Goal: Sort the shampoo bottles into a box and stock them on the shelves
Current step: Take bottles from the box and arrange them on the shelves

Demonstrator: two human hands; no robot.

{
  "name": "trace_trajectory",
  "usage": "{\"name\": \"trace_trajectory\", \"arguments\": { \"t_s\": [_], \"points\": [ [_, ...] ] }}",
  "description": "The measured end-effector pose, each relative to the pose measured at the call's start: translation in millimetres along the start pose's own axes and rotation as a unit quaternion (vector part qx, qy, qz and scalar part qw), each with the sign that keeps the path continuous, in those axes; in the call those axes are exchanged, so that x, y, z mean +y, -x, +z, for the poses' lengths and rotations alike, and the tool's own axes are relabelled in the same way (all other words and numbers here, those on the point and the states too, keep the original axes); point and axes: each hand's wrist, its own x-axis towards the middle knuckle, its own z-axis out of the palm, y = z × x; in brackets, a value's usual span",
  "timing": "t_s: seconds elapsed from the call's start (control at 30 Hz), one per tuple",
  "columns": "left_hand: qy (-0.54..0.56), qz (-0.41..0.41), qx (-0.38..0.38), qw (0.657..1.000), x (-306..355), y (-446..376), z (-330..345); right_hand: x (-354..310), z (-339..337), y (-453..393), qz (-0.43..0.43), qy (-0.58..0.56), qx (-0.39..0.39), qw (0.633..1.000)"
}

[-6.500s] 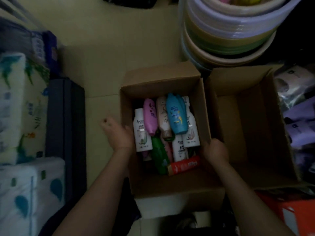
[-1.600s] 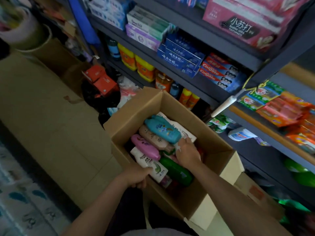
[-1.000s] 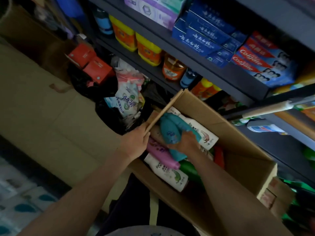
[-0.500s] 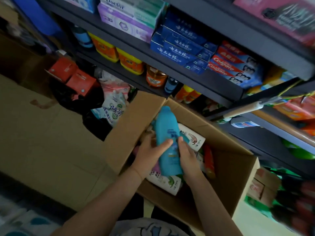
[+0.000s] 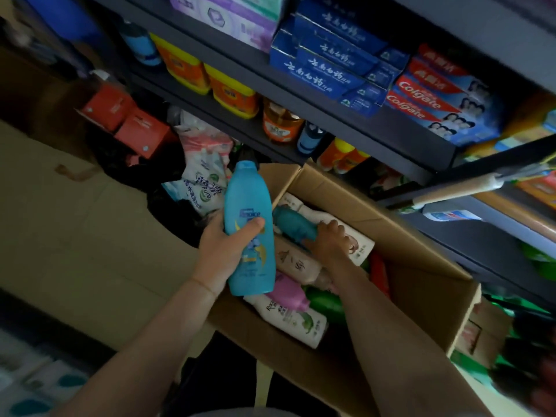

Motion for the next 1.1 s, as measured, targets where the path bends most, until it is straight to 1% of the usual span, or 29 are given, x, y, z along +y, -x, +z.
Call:
{"name": "trace_trajectory", "arguments": {
  "t_s": [0.07, 0.1, 0.27, 0.33, 0.37, 0.4, 0.43, 0.47, 0.53, 0.6, 0.67, 0.73, 0.77, 0.8, 0.87, 0.9, 0.97, 1.0, 1.1],
  "points": [
    [0.007, 0.006, -0.006, 1.000, -4, -1, 0, -6, -2, 1, -0.007, 0.054, -0.013, 0.998],
    [0.007, 0.011, -0.008, 1.000, -6, -1, 0, -7, -1, 1, -0.010, 0.043, -0.017, 0.999],
    [-0.032, 0.046, -0.023, 0.998, -13, -2, -5, -7, -10, 17, -0.043, -0.126, -0.033, 0.991],
    [-0.034, 0.046, -0.025, 0.998, -13, -1, -4, -3, -26, 42, -0.035, -0.211, -0.028, 0.977],
    [-0.037, 0.046, -0.025, 0.998, -12, -1, -4, 1, -32, 59, -0.018, -0.276, -0.027, 0.961],
    [-0.041, 0.044, -0.027, 0.998, -9, 1, -3, 3, -39, 79, 0.001, -0.365, -0.033, 0.930],
    [-0.041, 0.037, -0.030, 0.998, -5, 3, -3, 8, -43, 100, 0.014, -0.471, -0.048, 0.881],
    [-0.040, 0.027, -0.040, 0.998, -1, 7, -3, 15, -47, 121, 0.018, -0.565, -0.069, 0.822],
    [-0.023, 0.003, -0.079, 0.997, 8, 22, -1, 30, -58, 165, 0.002, -0.695, -0.117, 0.709],
    [0.002, -0.013, -0.108, 0.994, 16, 44, 10, 48, -70, 202, -0.019, -0.773, -0.159, 0.614],
    [0.012, -0.014, -0.122, 0.992, 25, 73, 34, 70, -84, 229, -0.053, -0.828, -0.178, 0.529],
    [0.025, -0.012, -0.152, 0.988, 37, 105, 67, 96, -108, 253, -0.118, -0.857, -0.188, 0.465],
    [0.030, -0.004, -0.168, 0.985, 42, 122, 86, 110, -121, 264, -0.139, -0.862, -0.183, 0.452],
    [0.033, 0.010, -0.180, 0.983, 47, 139, 106, 125, -136, 277, -0.150, -0.860, -0.168, 0.459],
    [0.049, 0.051, -0.200, 0.977, 52, 173, 144, 161, -159, 296, -0.151, -0.852, -0.118, 0.487],
    [0.058, 0.073, -0.209, 0.973, 54, 188, 162, 179, -168, 306, -0.155, -0.850, -0.094, 0.495],
    [0.060, 0.109, -0.227, 0.966, 54, 218, 196, 215, -177, 323, -0.200, -0.837, -0.052, 0.506],
    [0.059, 0.125, -0.234, 0.962, 53, 231, 210, 231, -178, 331, -0.214, -0.822, -0.022, 0.527],
    [0.044, 0.155, -0.261, 0.952, 49, 268, 249, 271, -185, 358, -0.210, -0.771, 0.083, 0.595]
  ]
}}
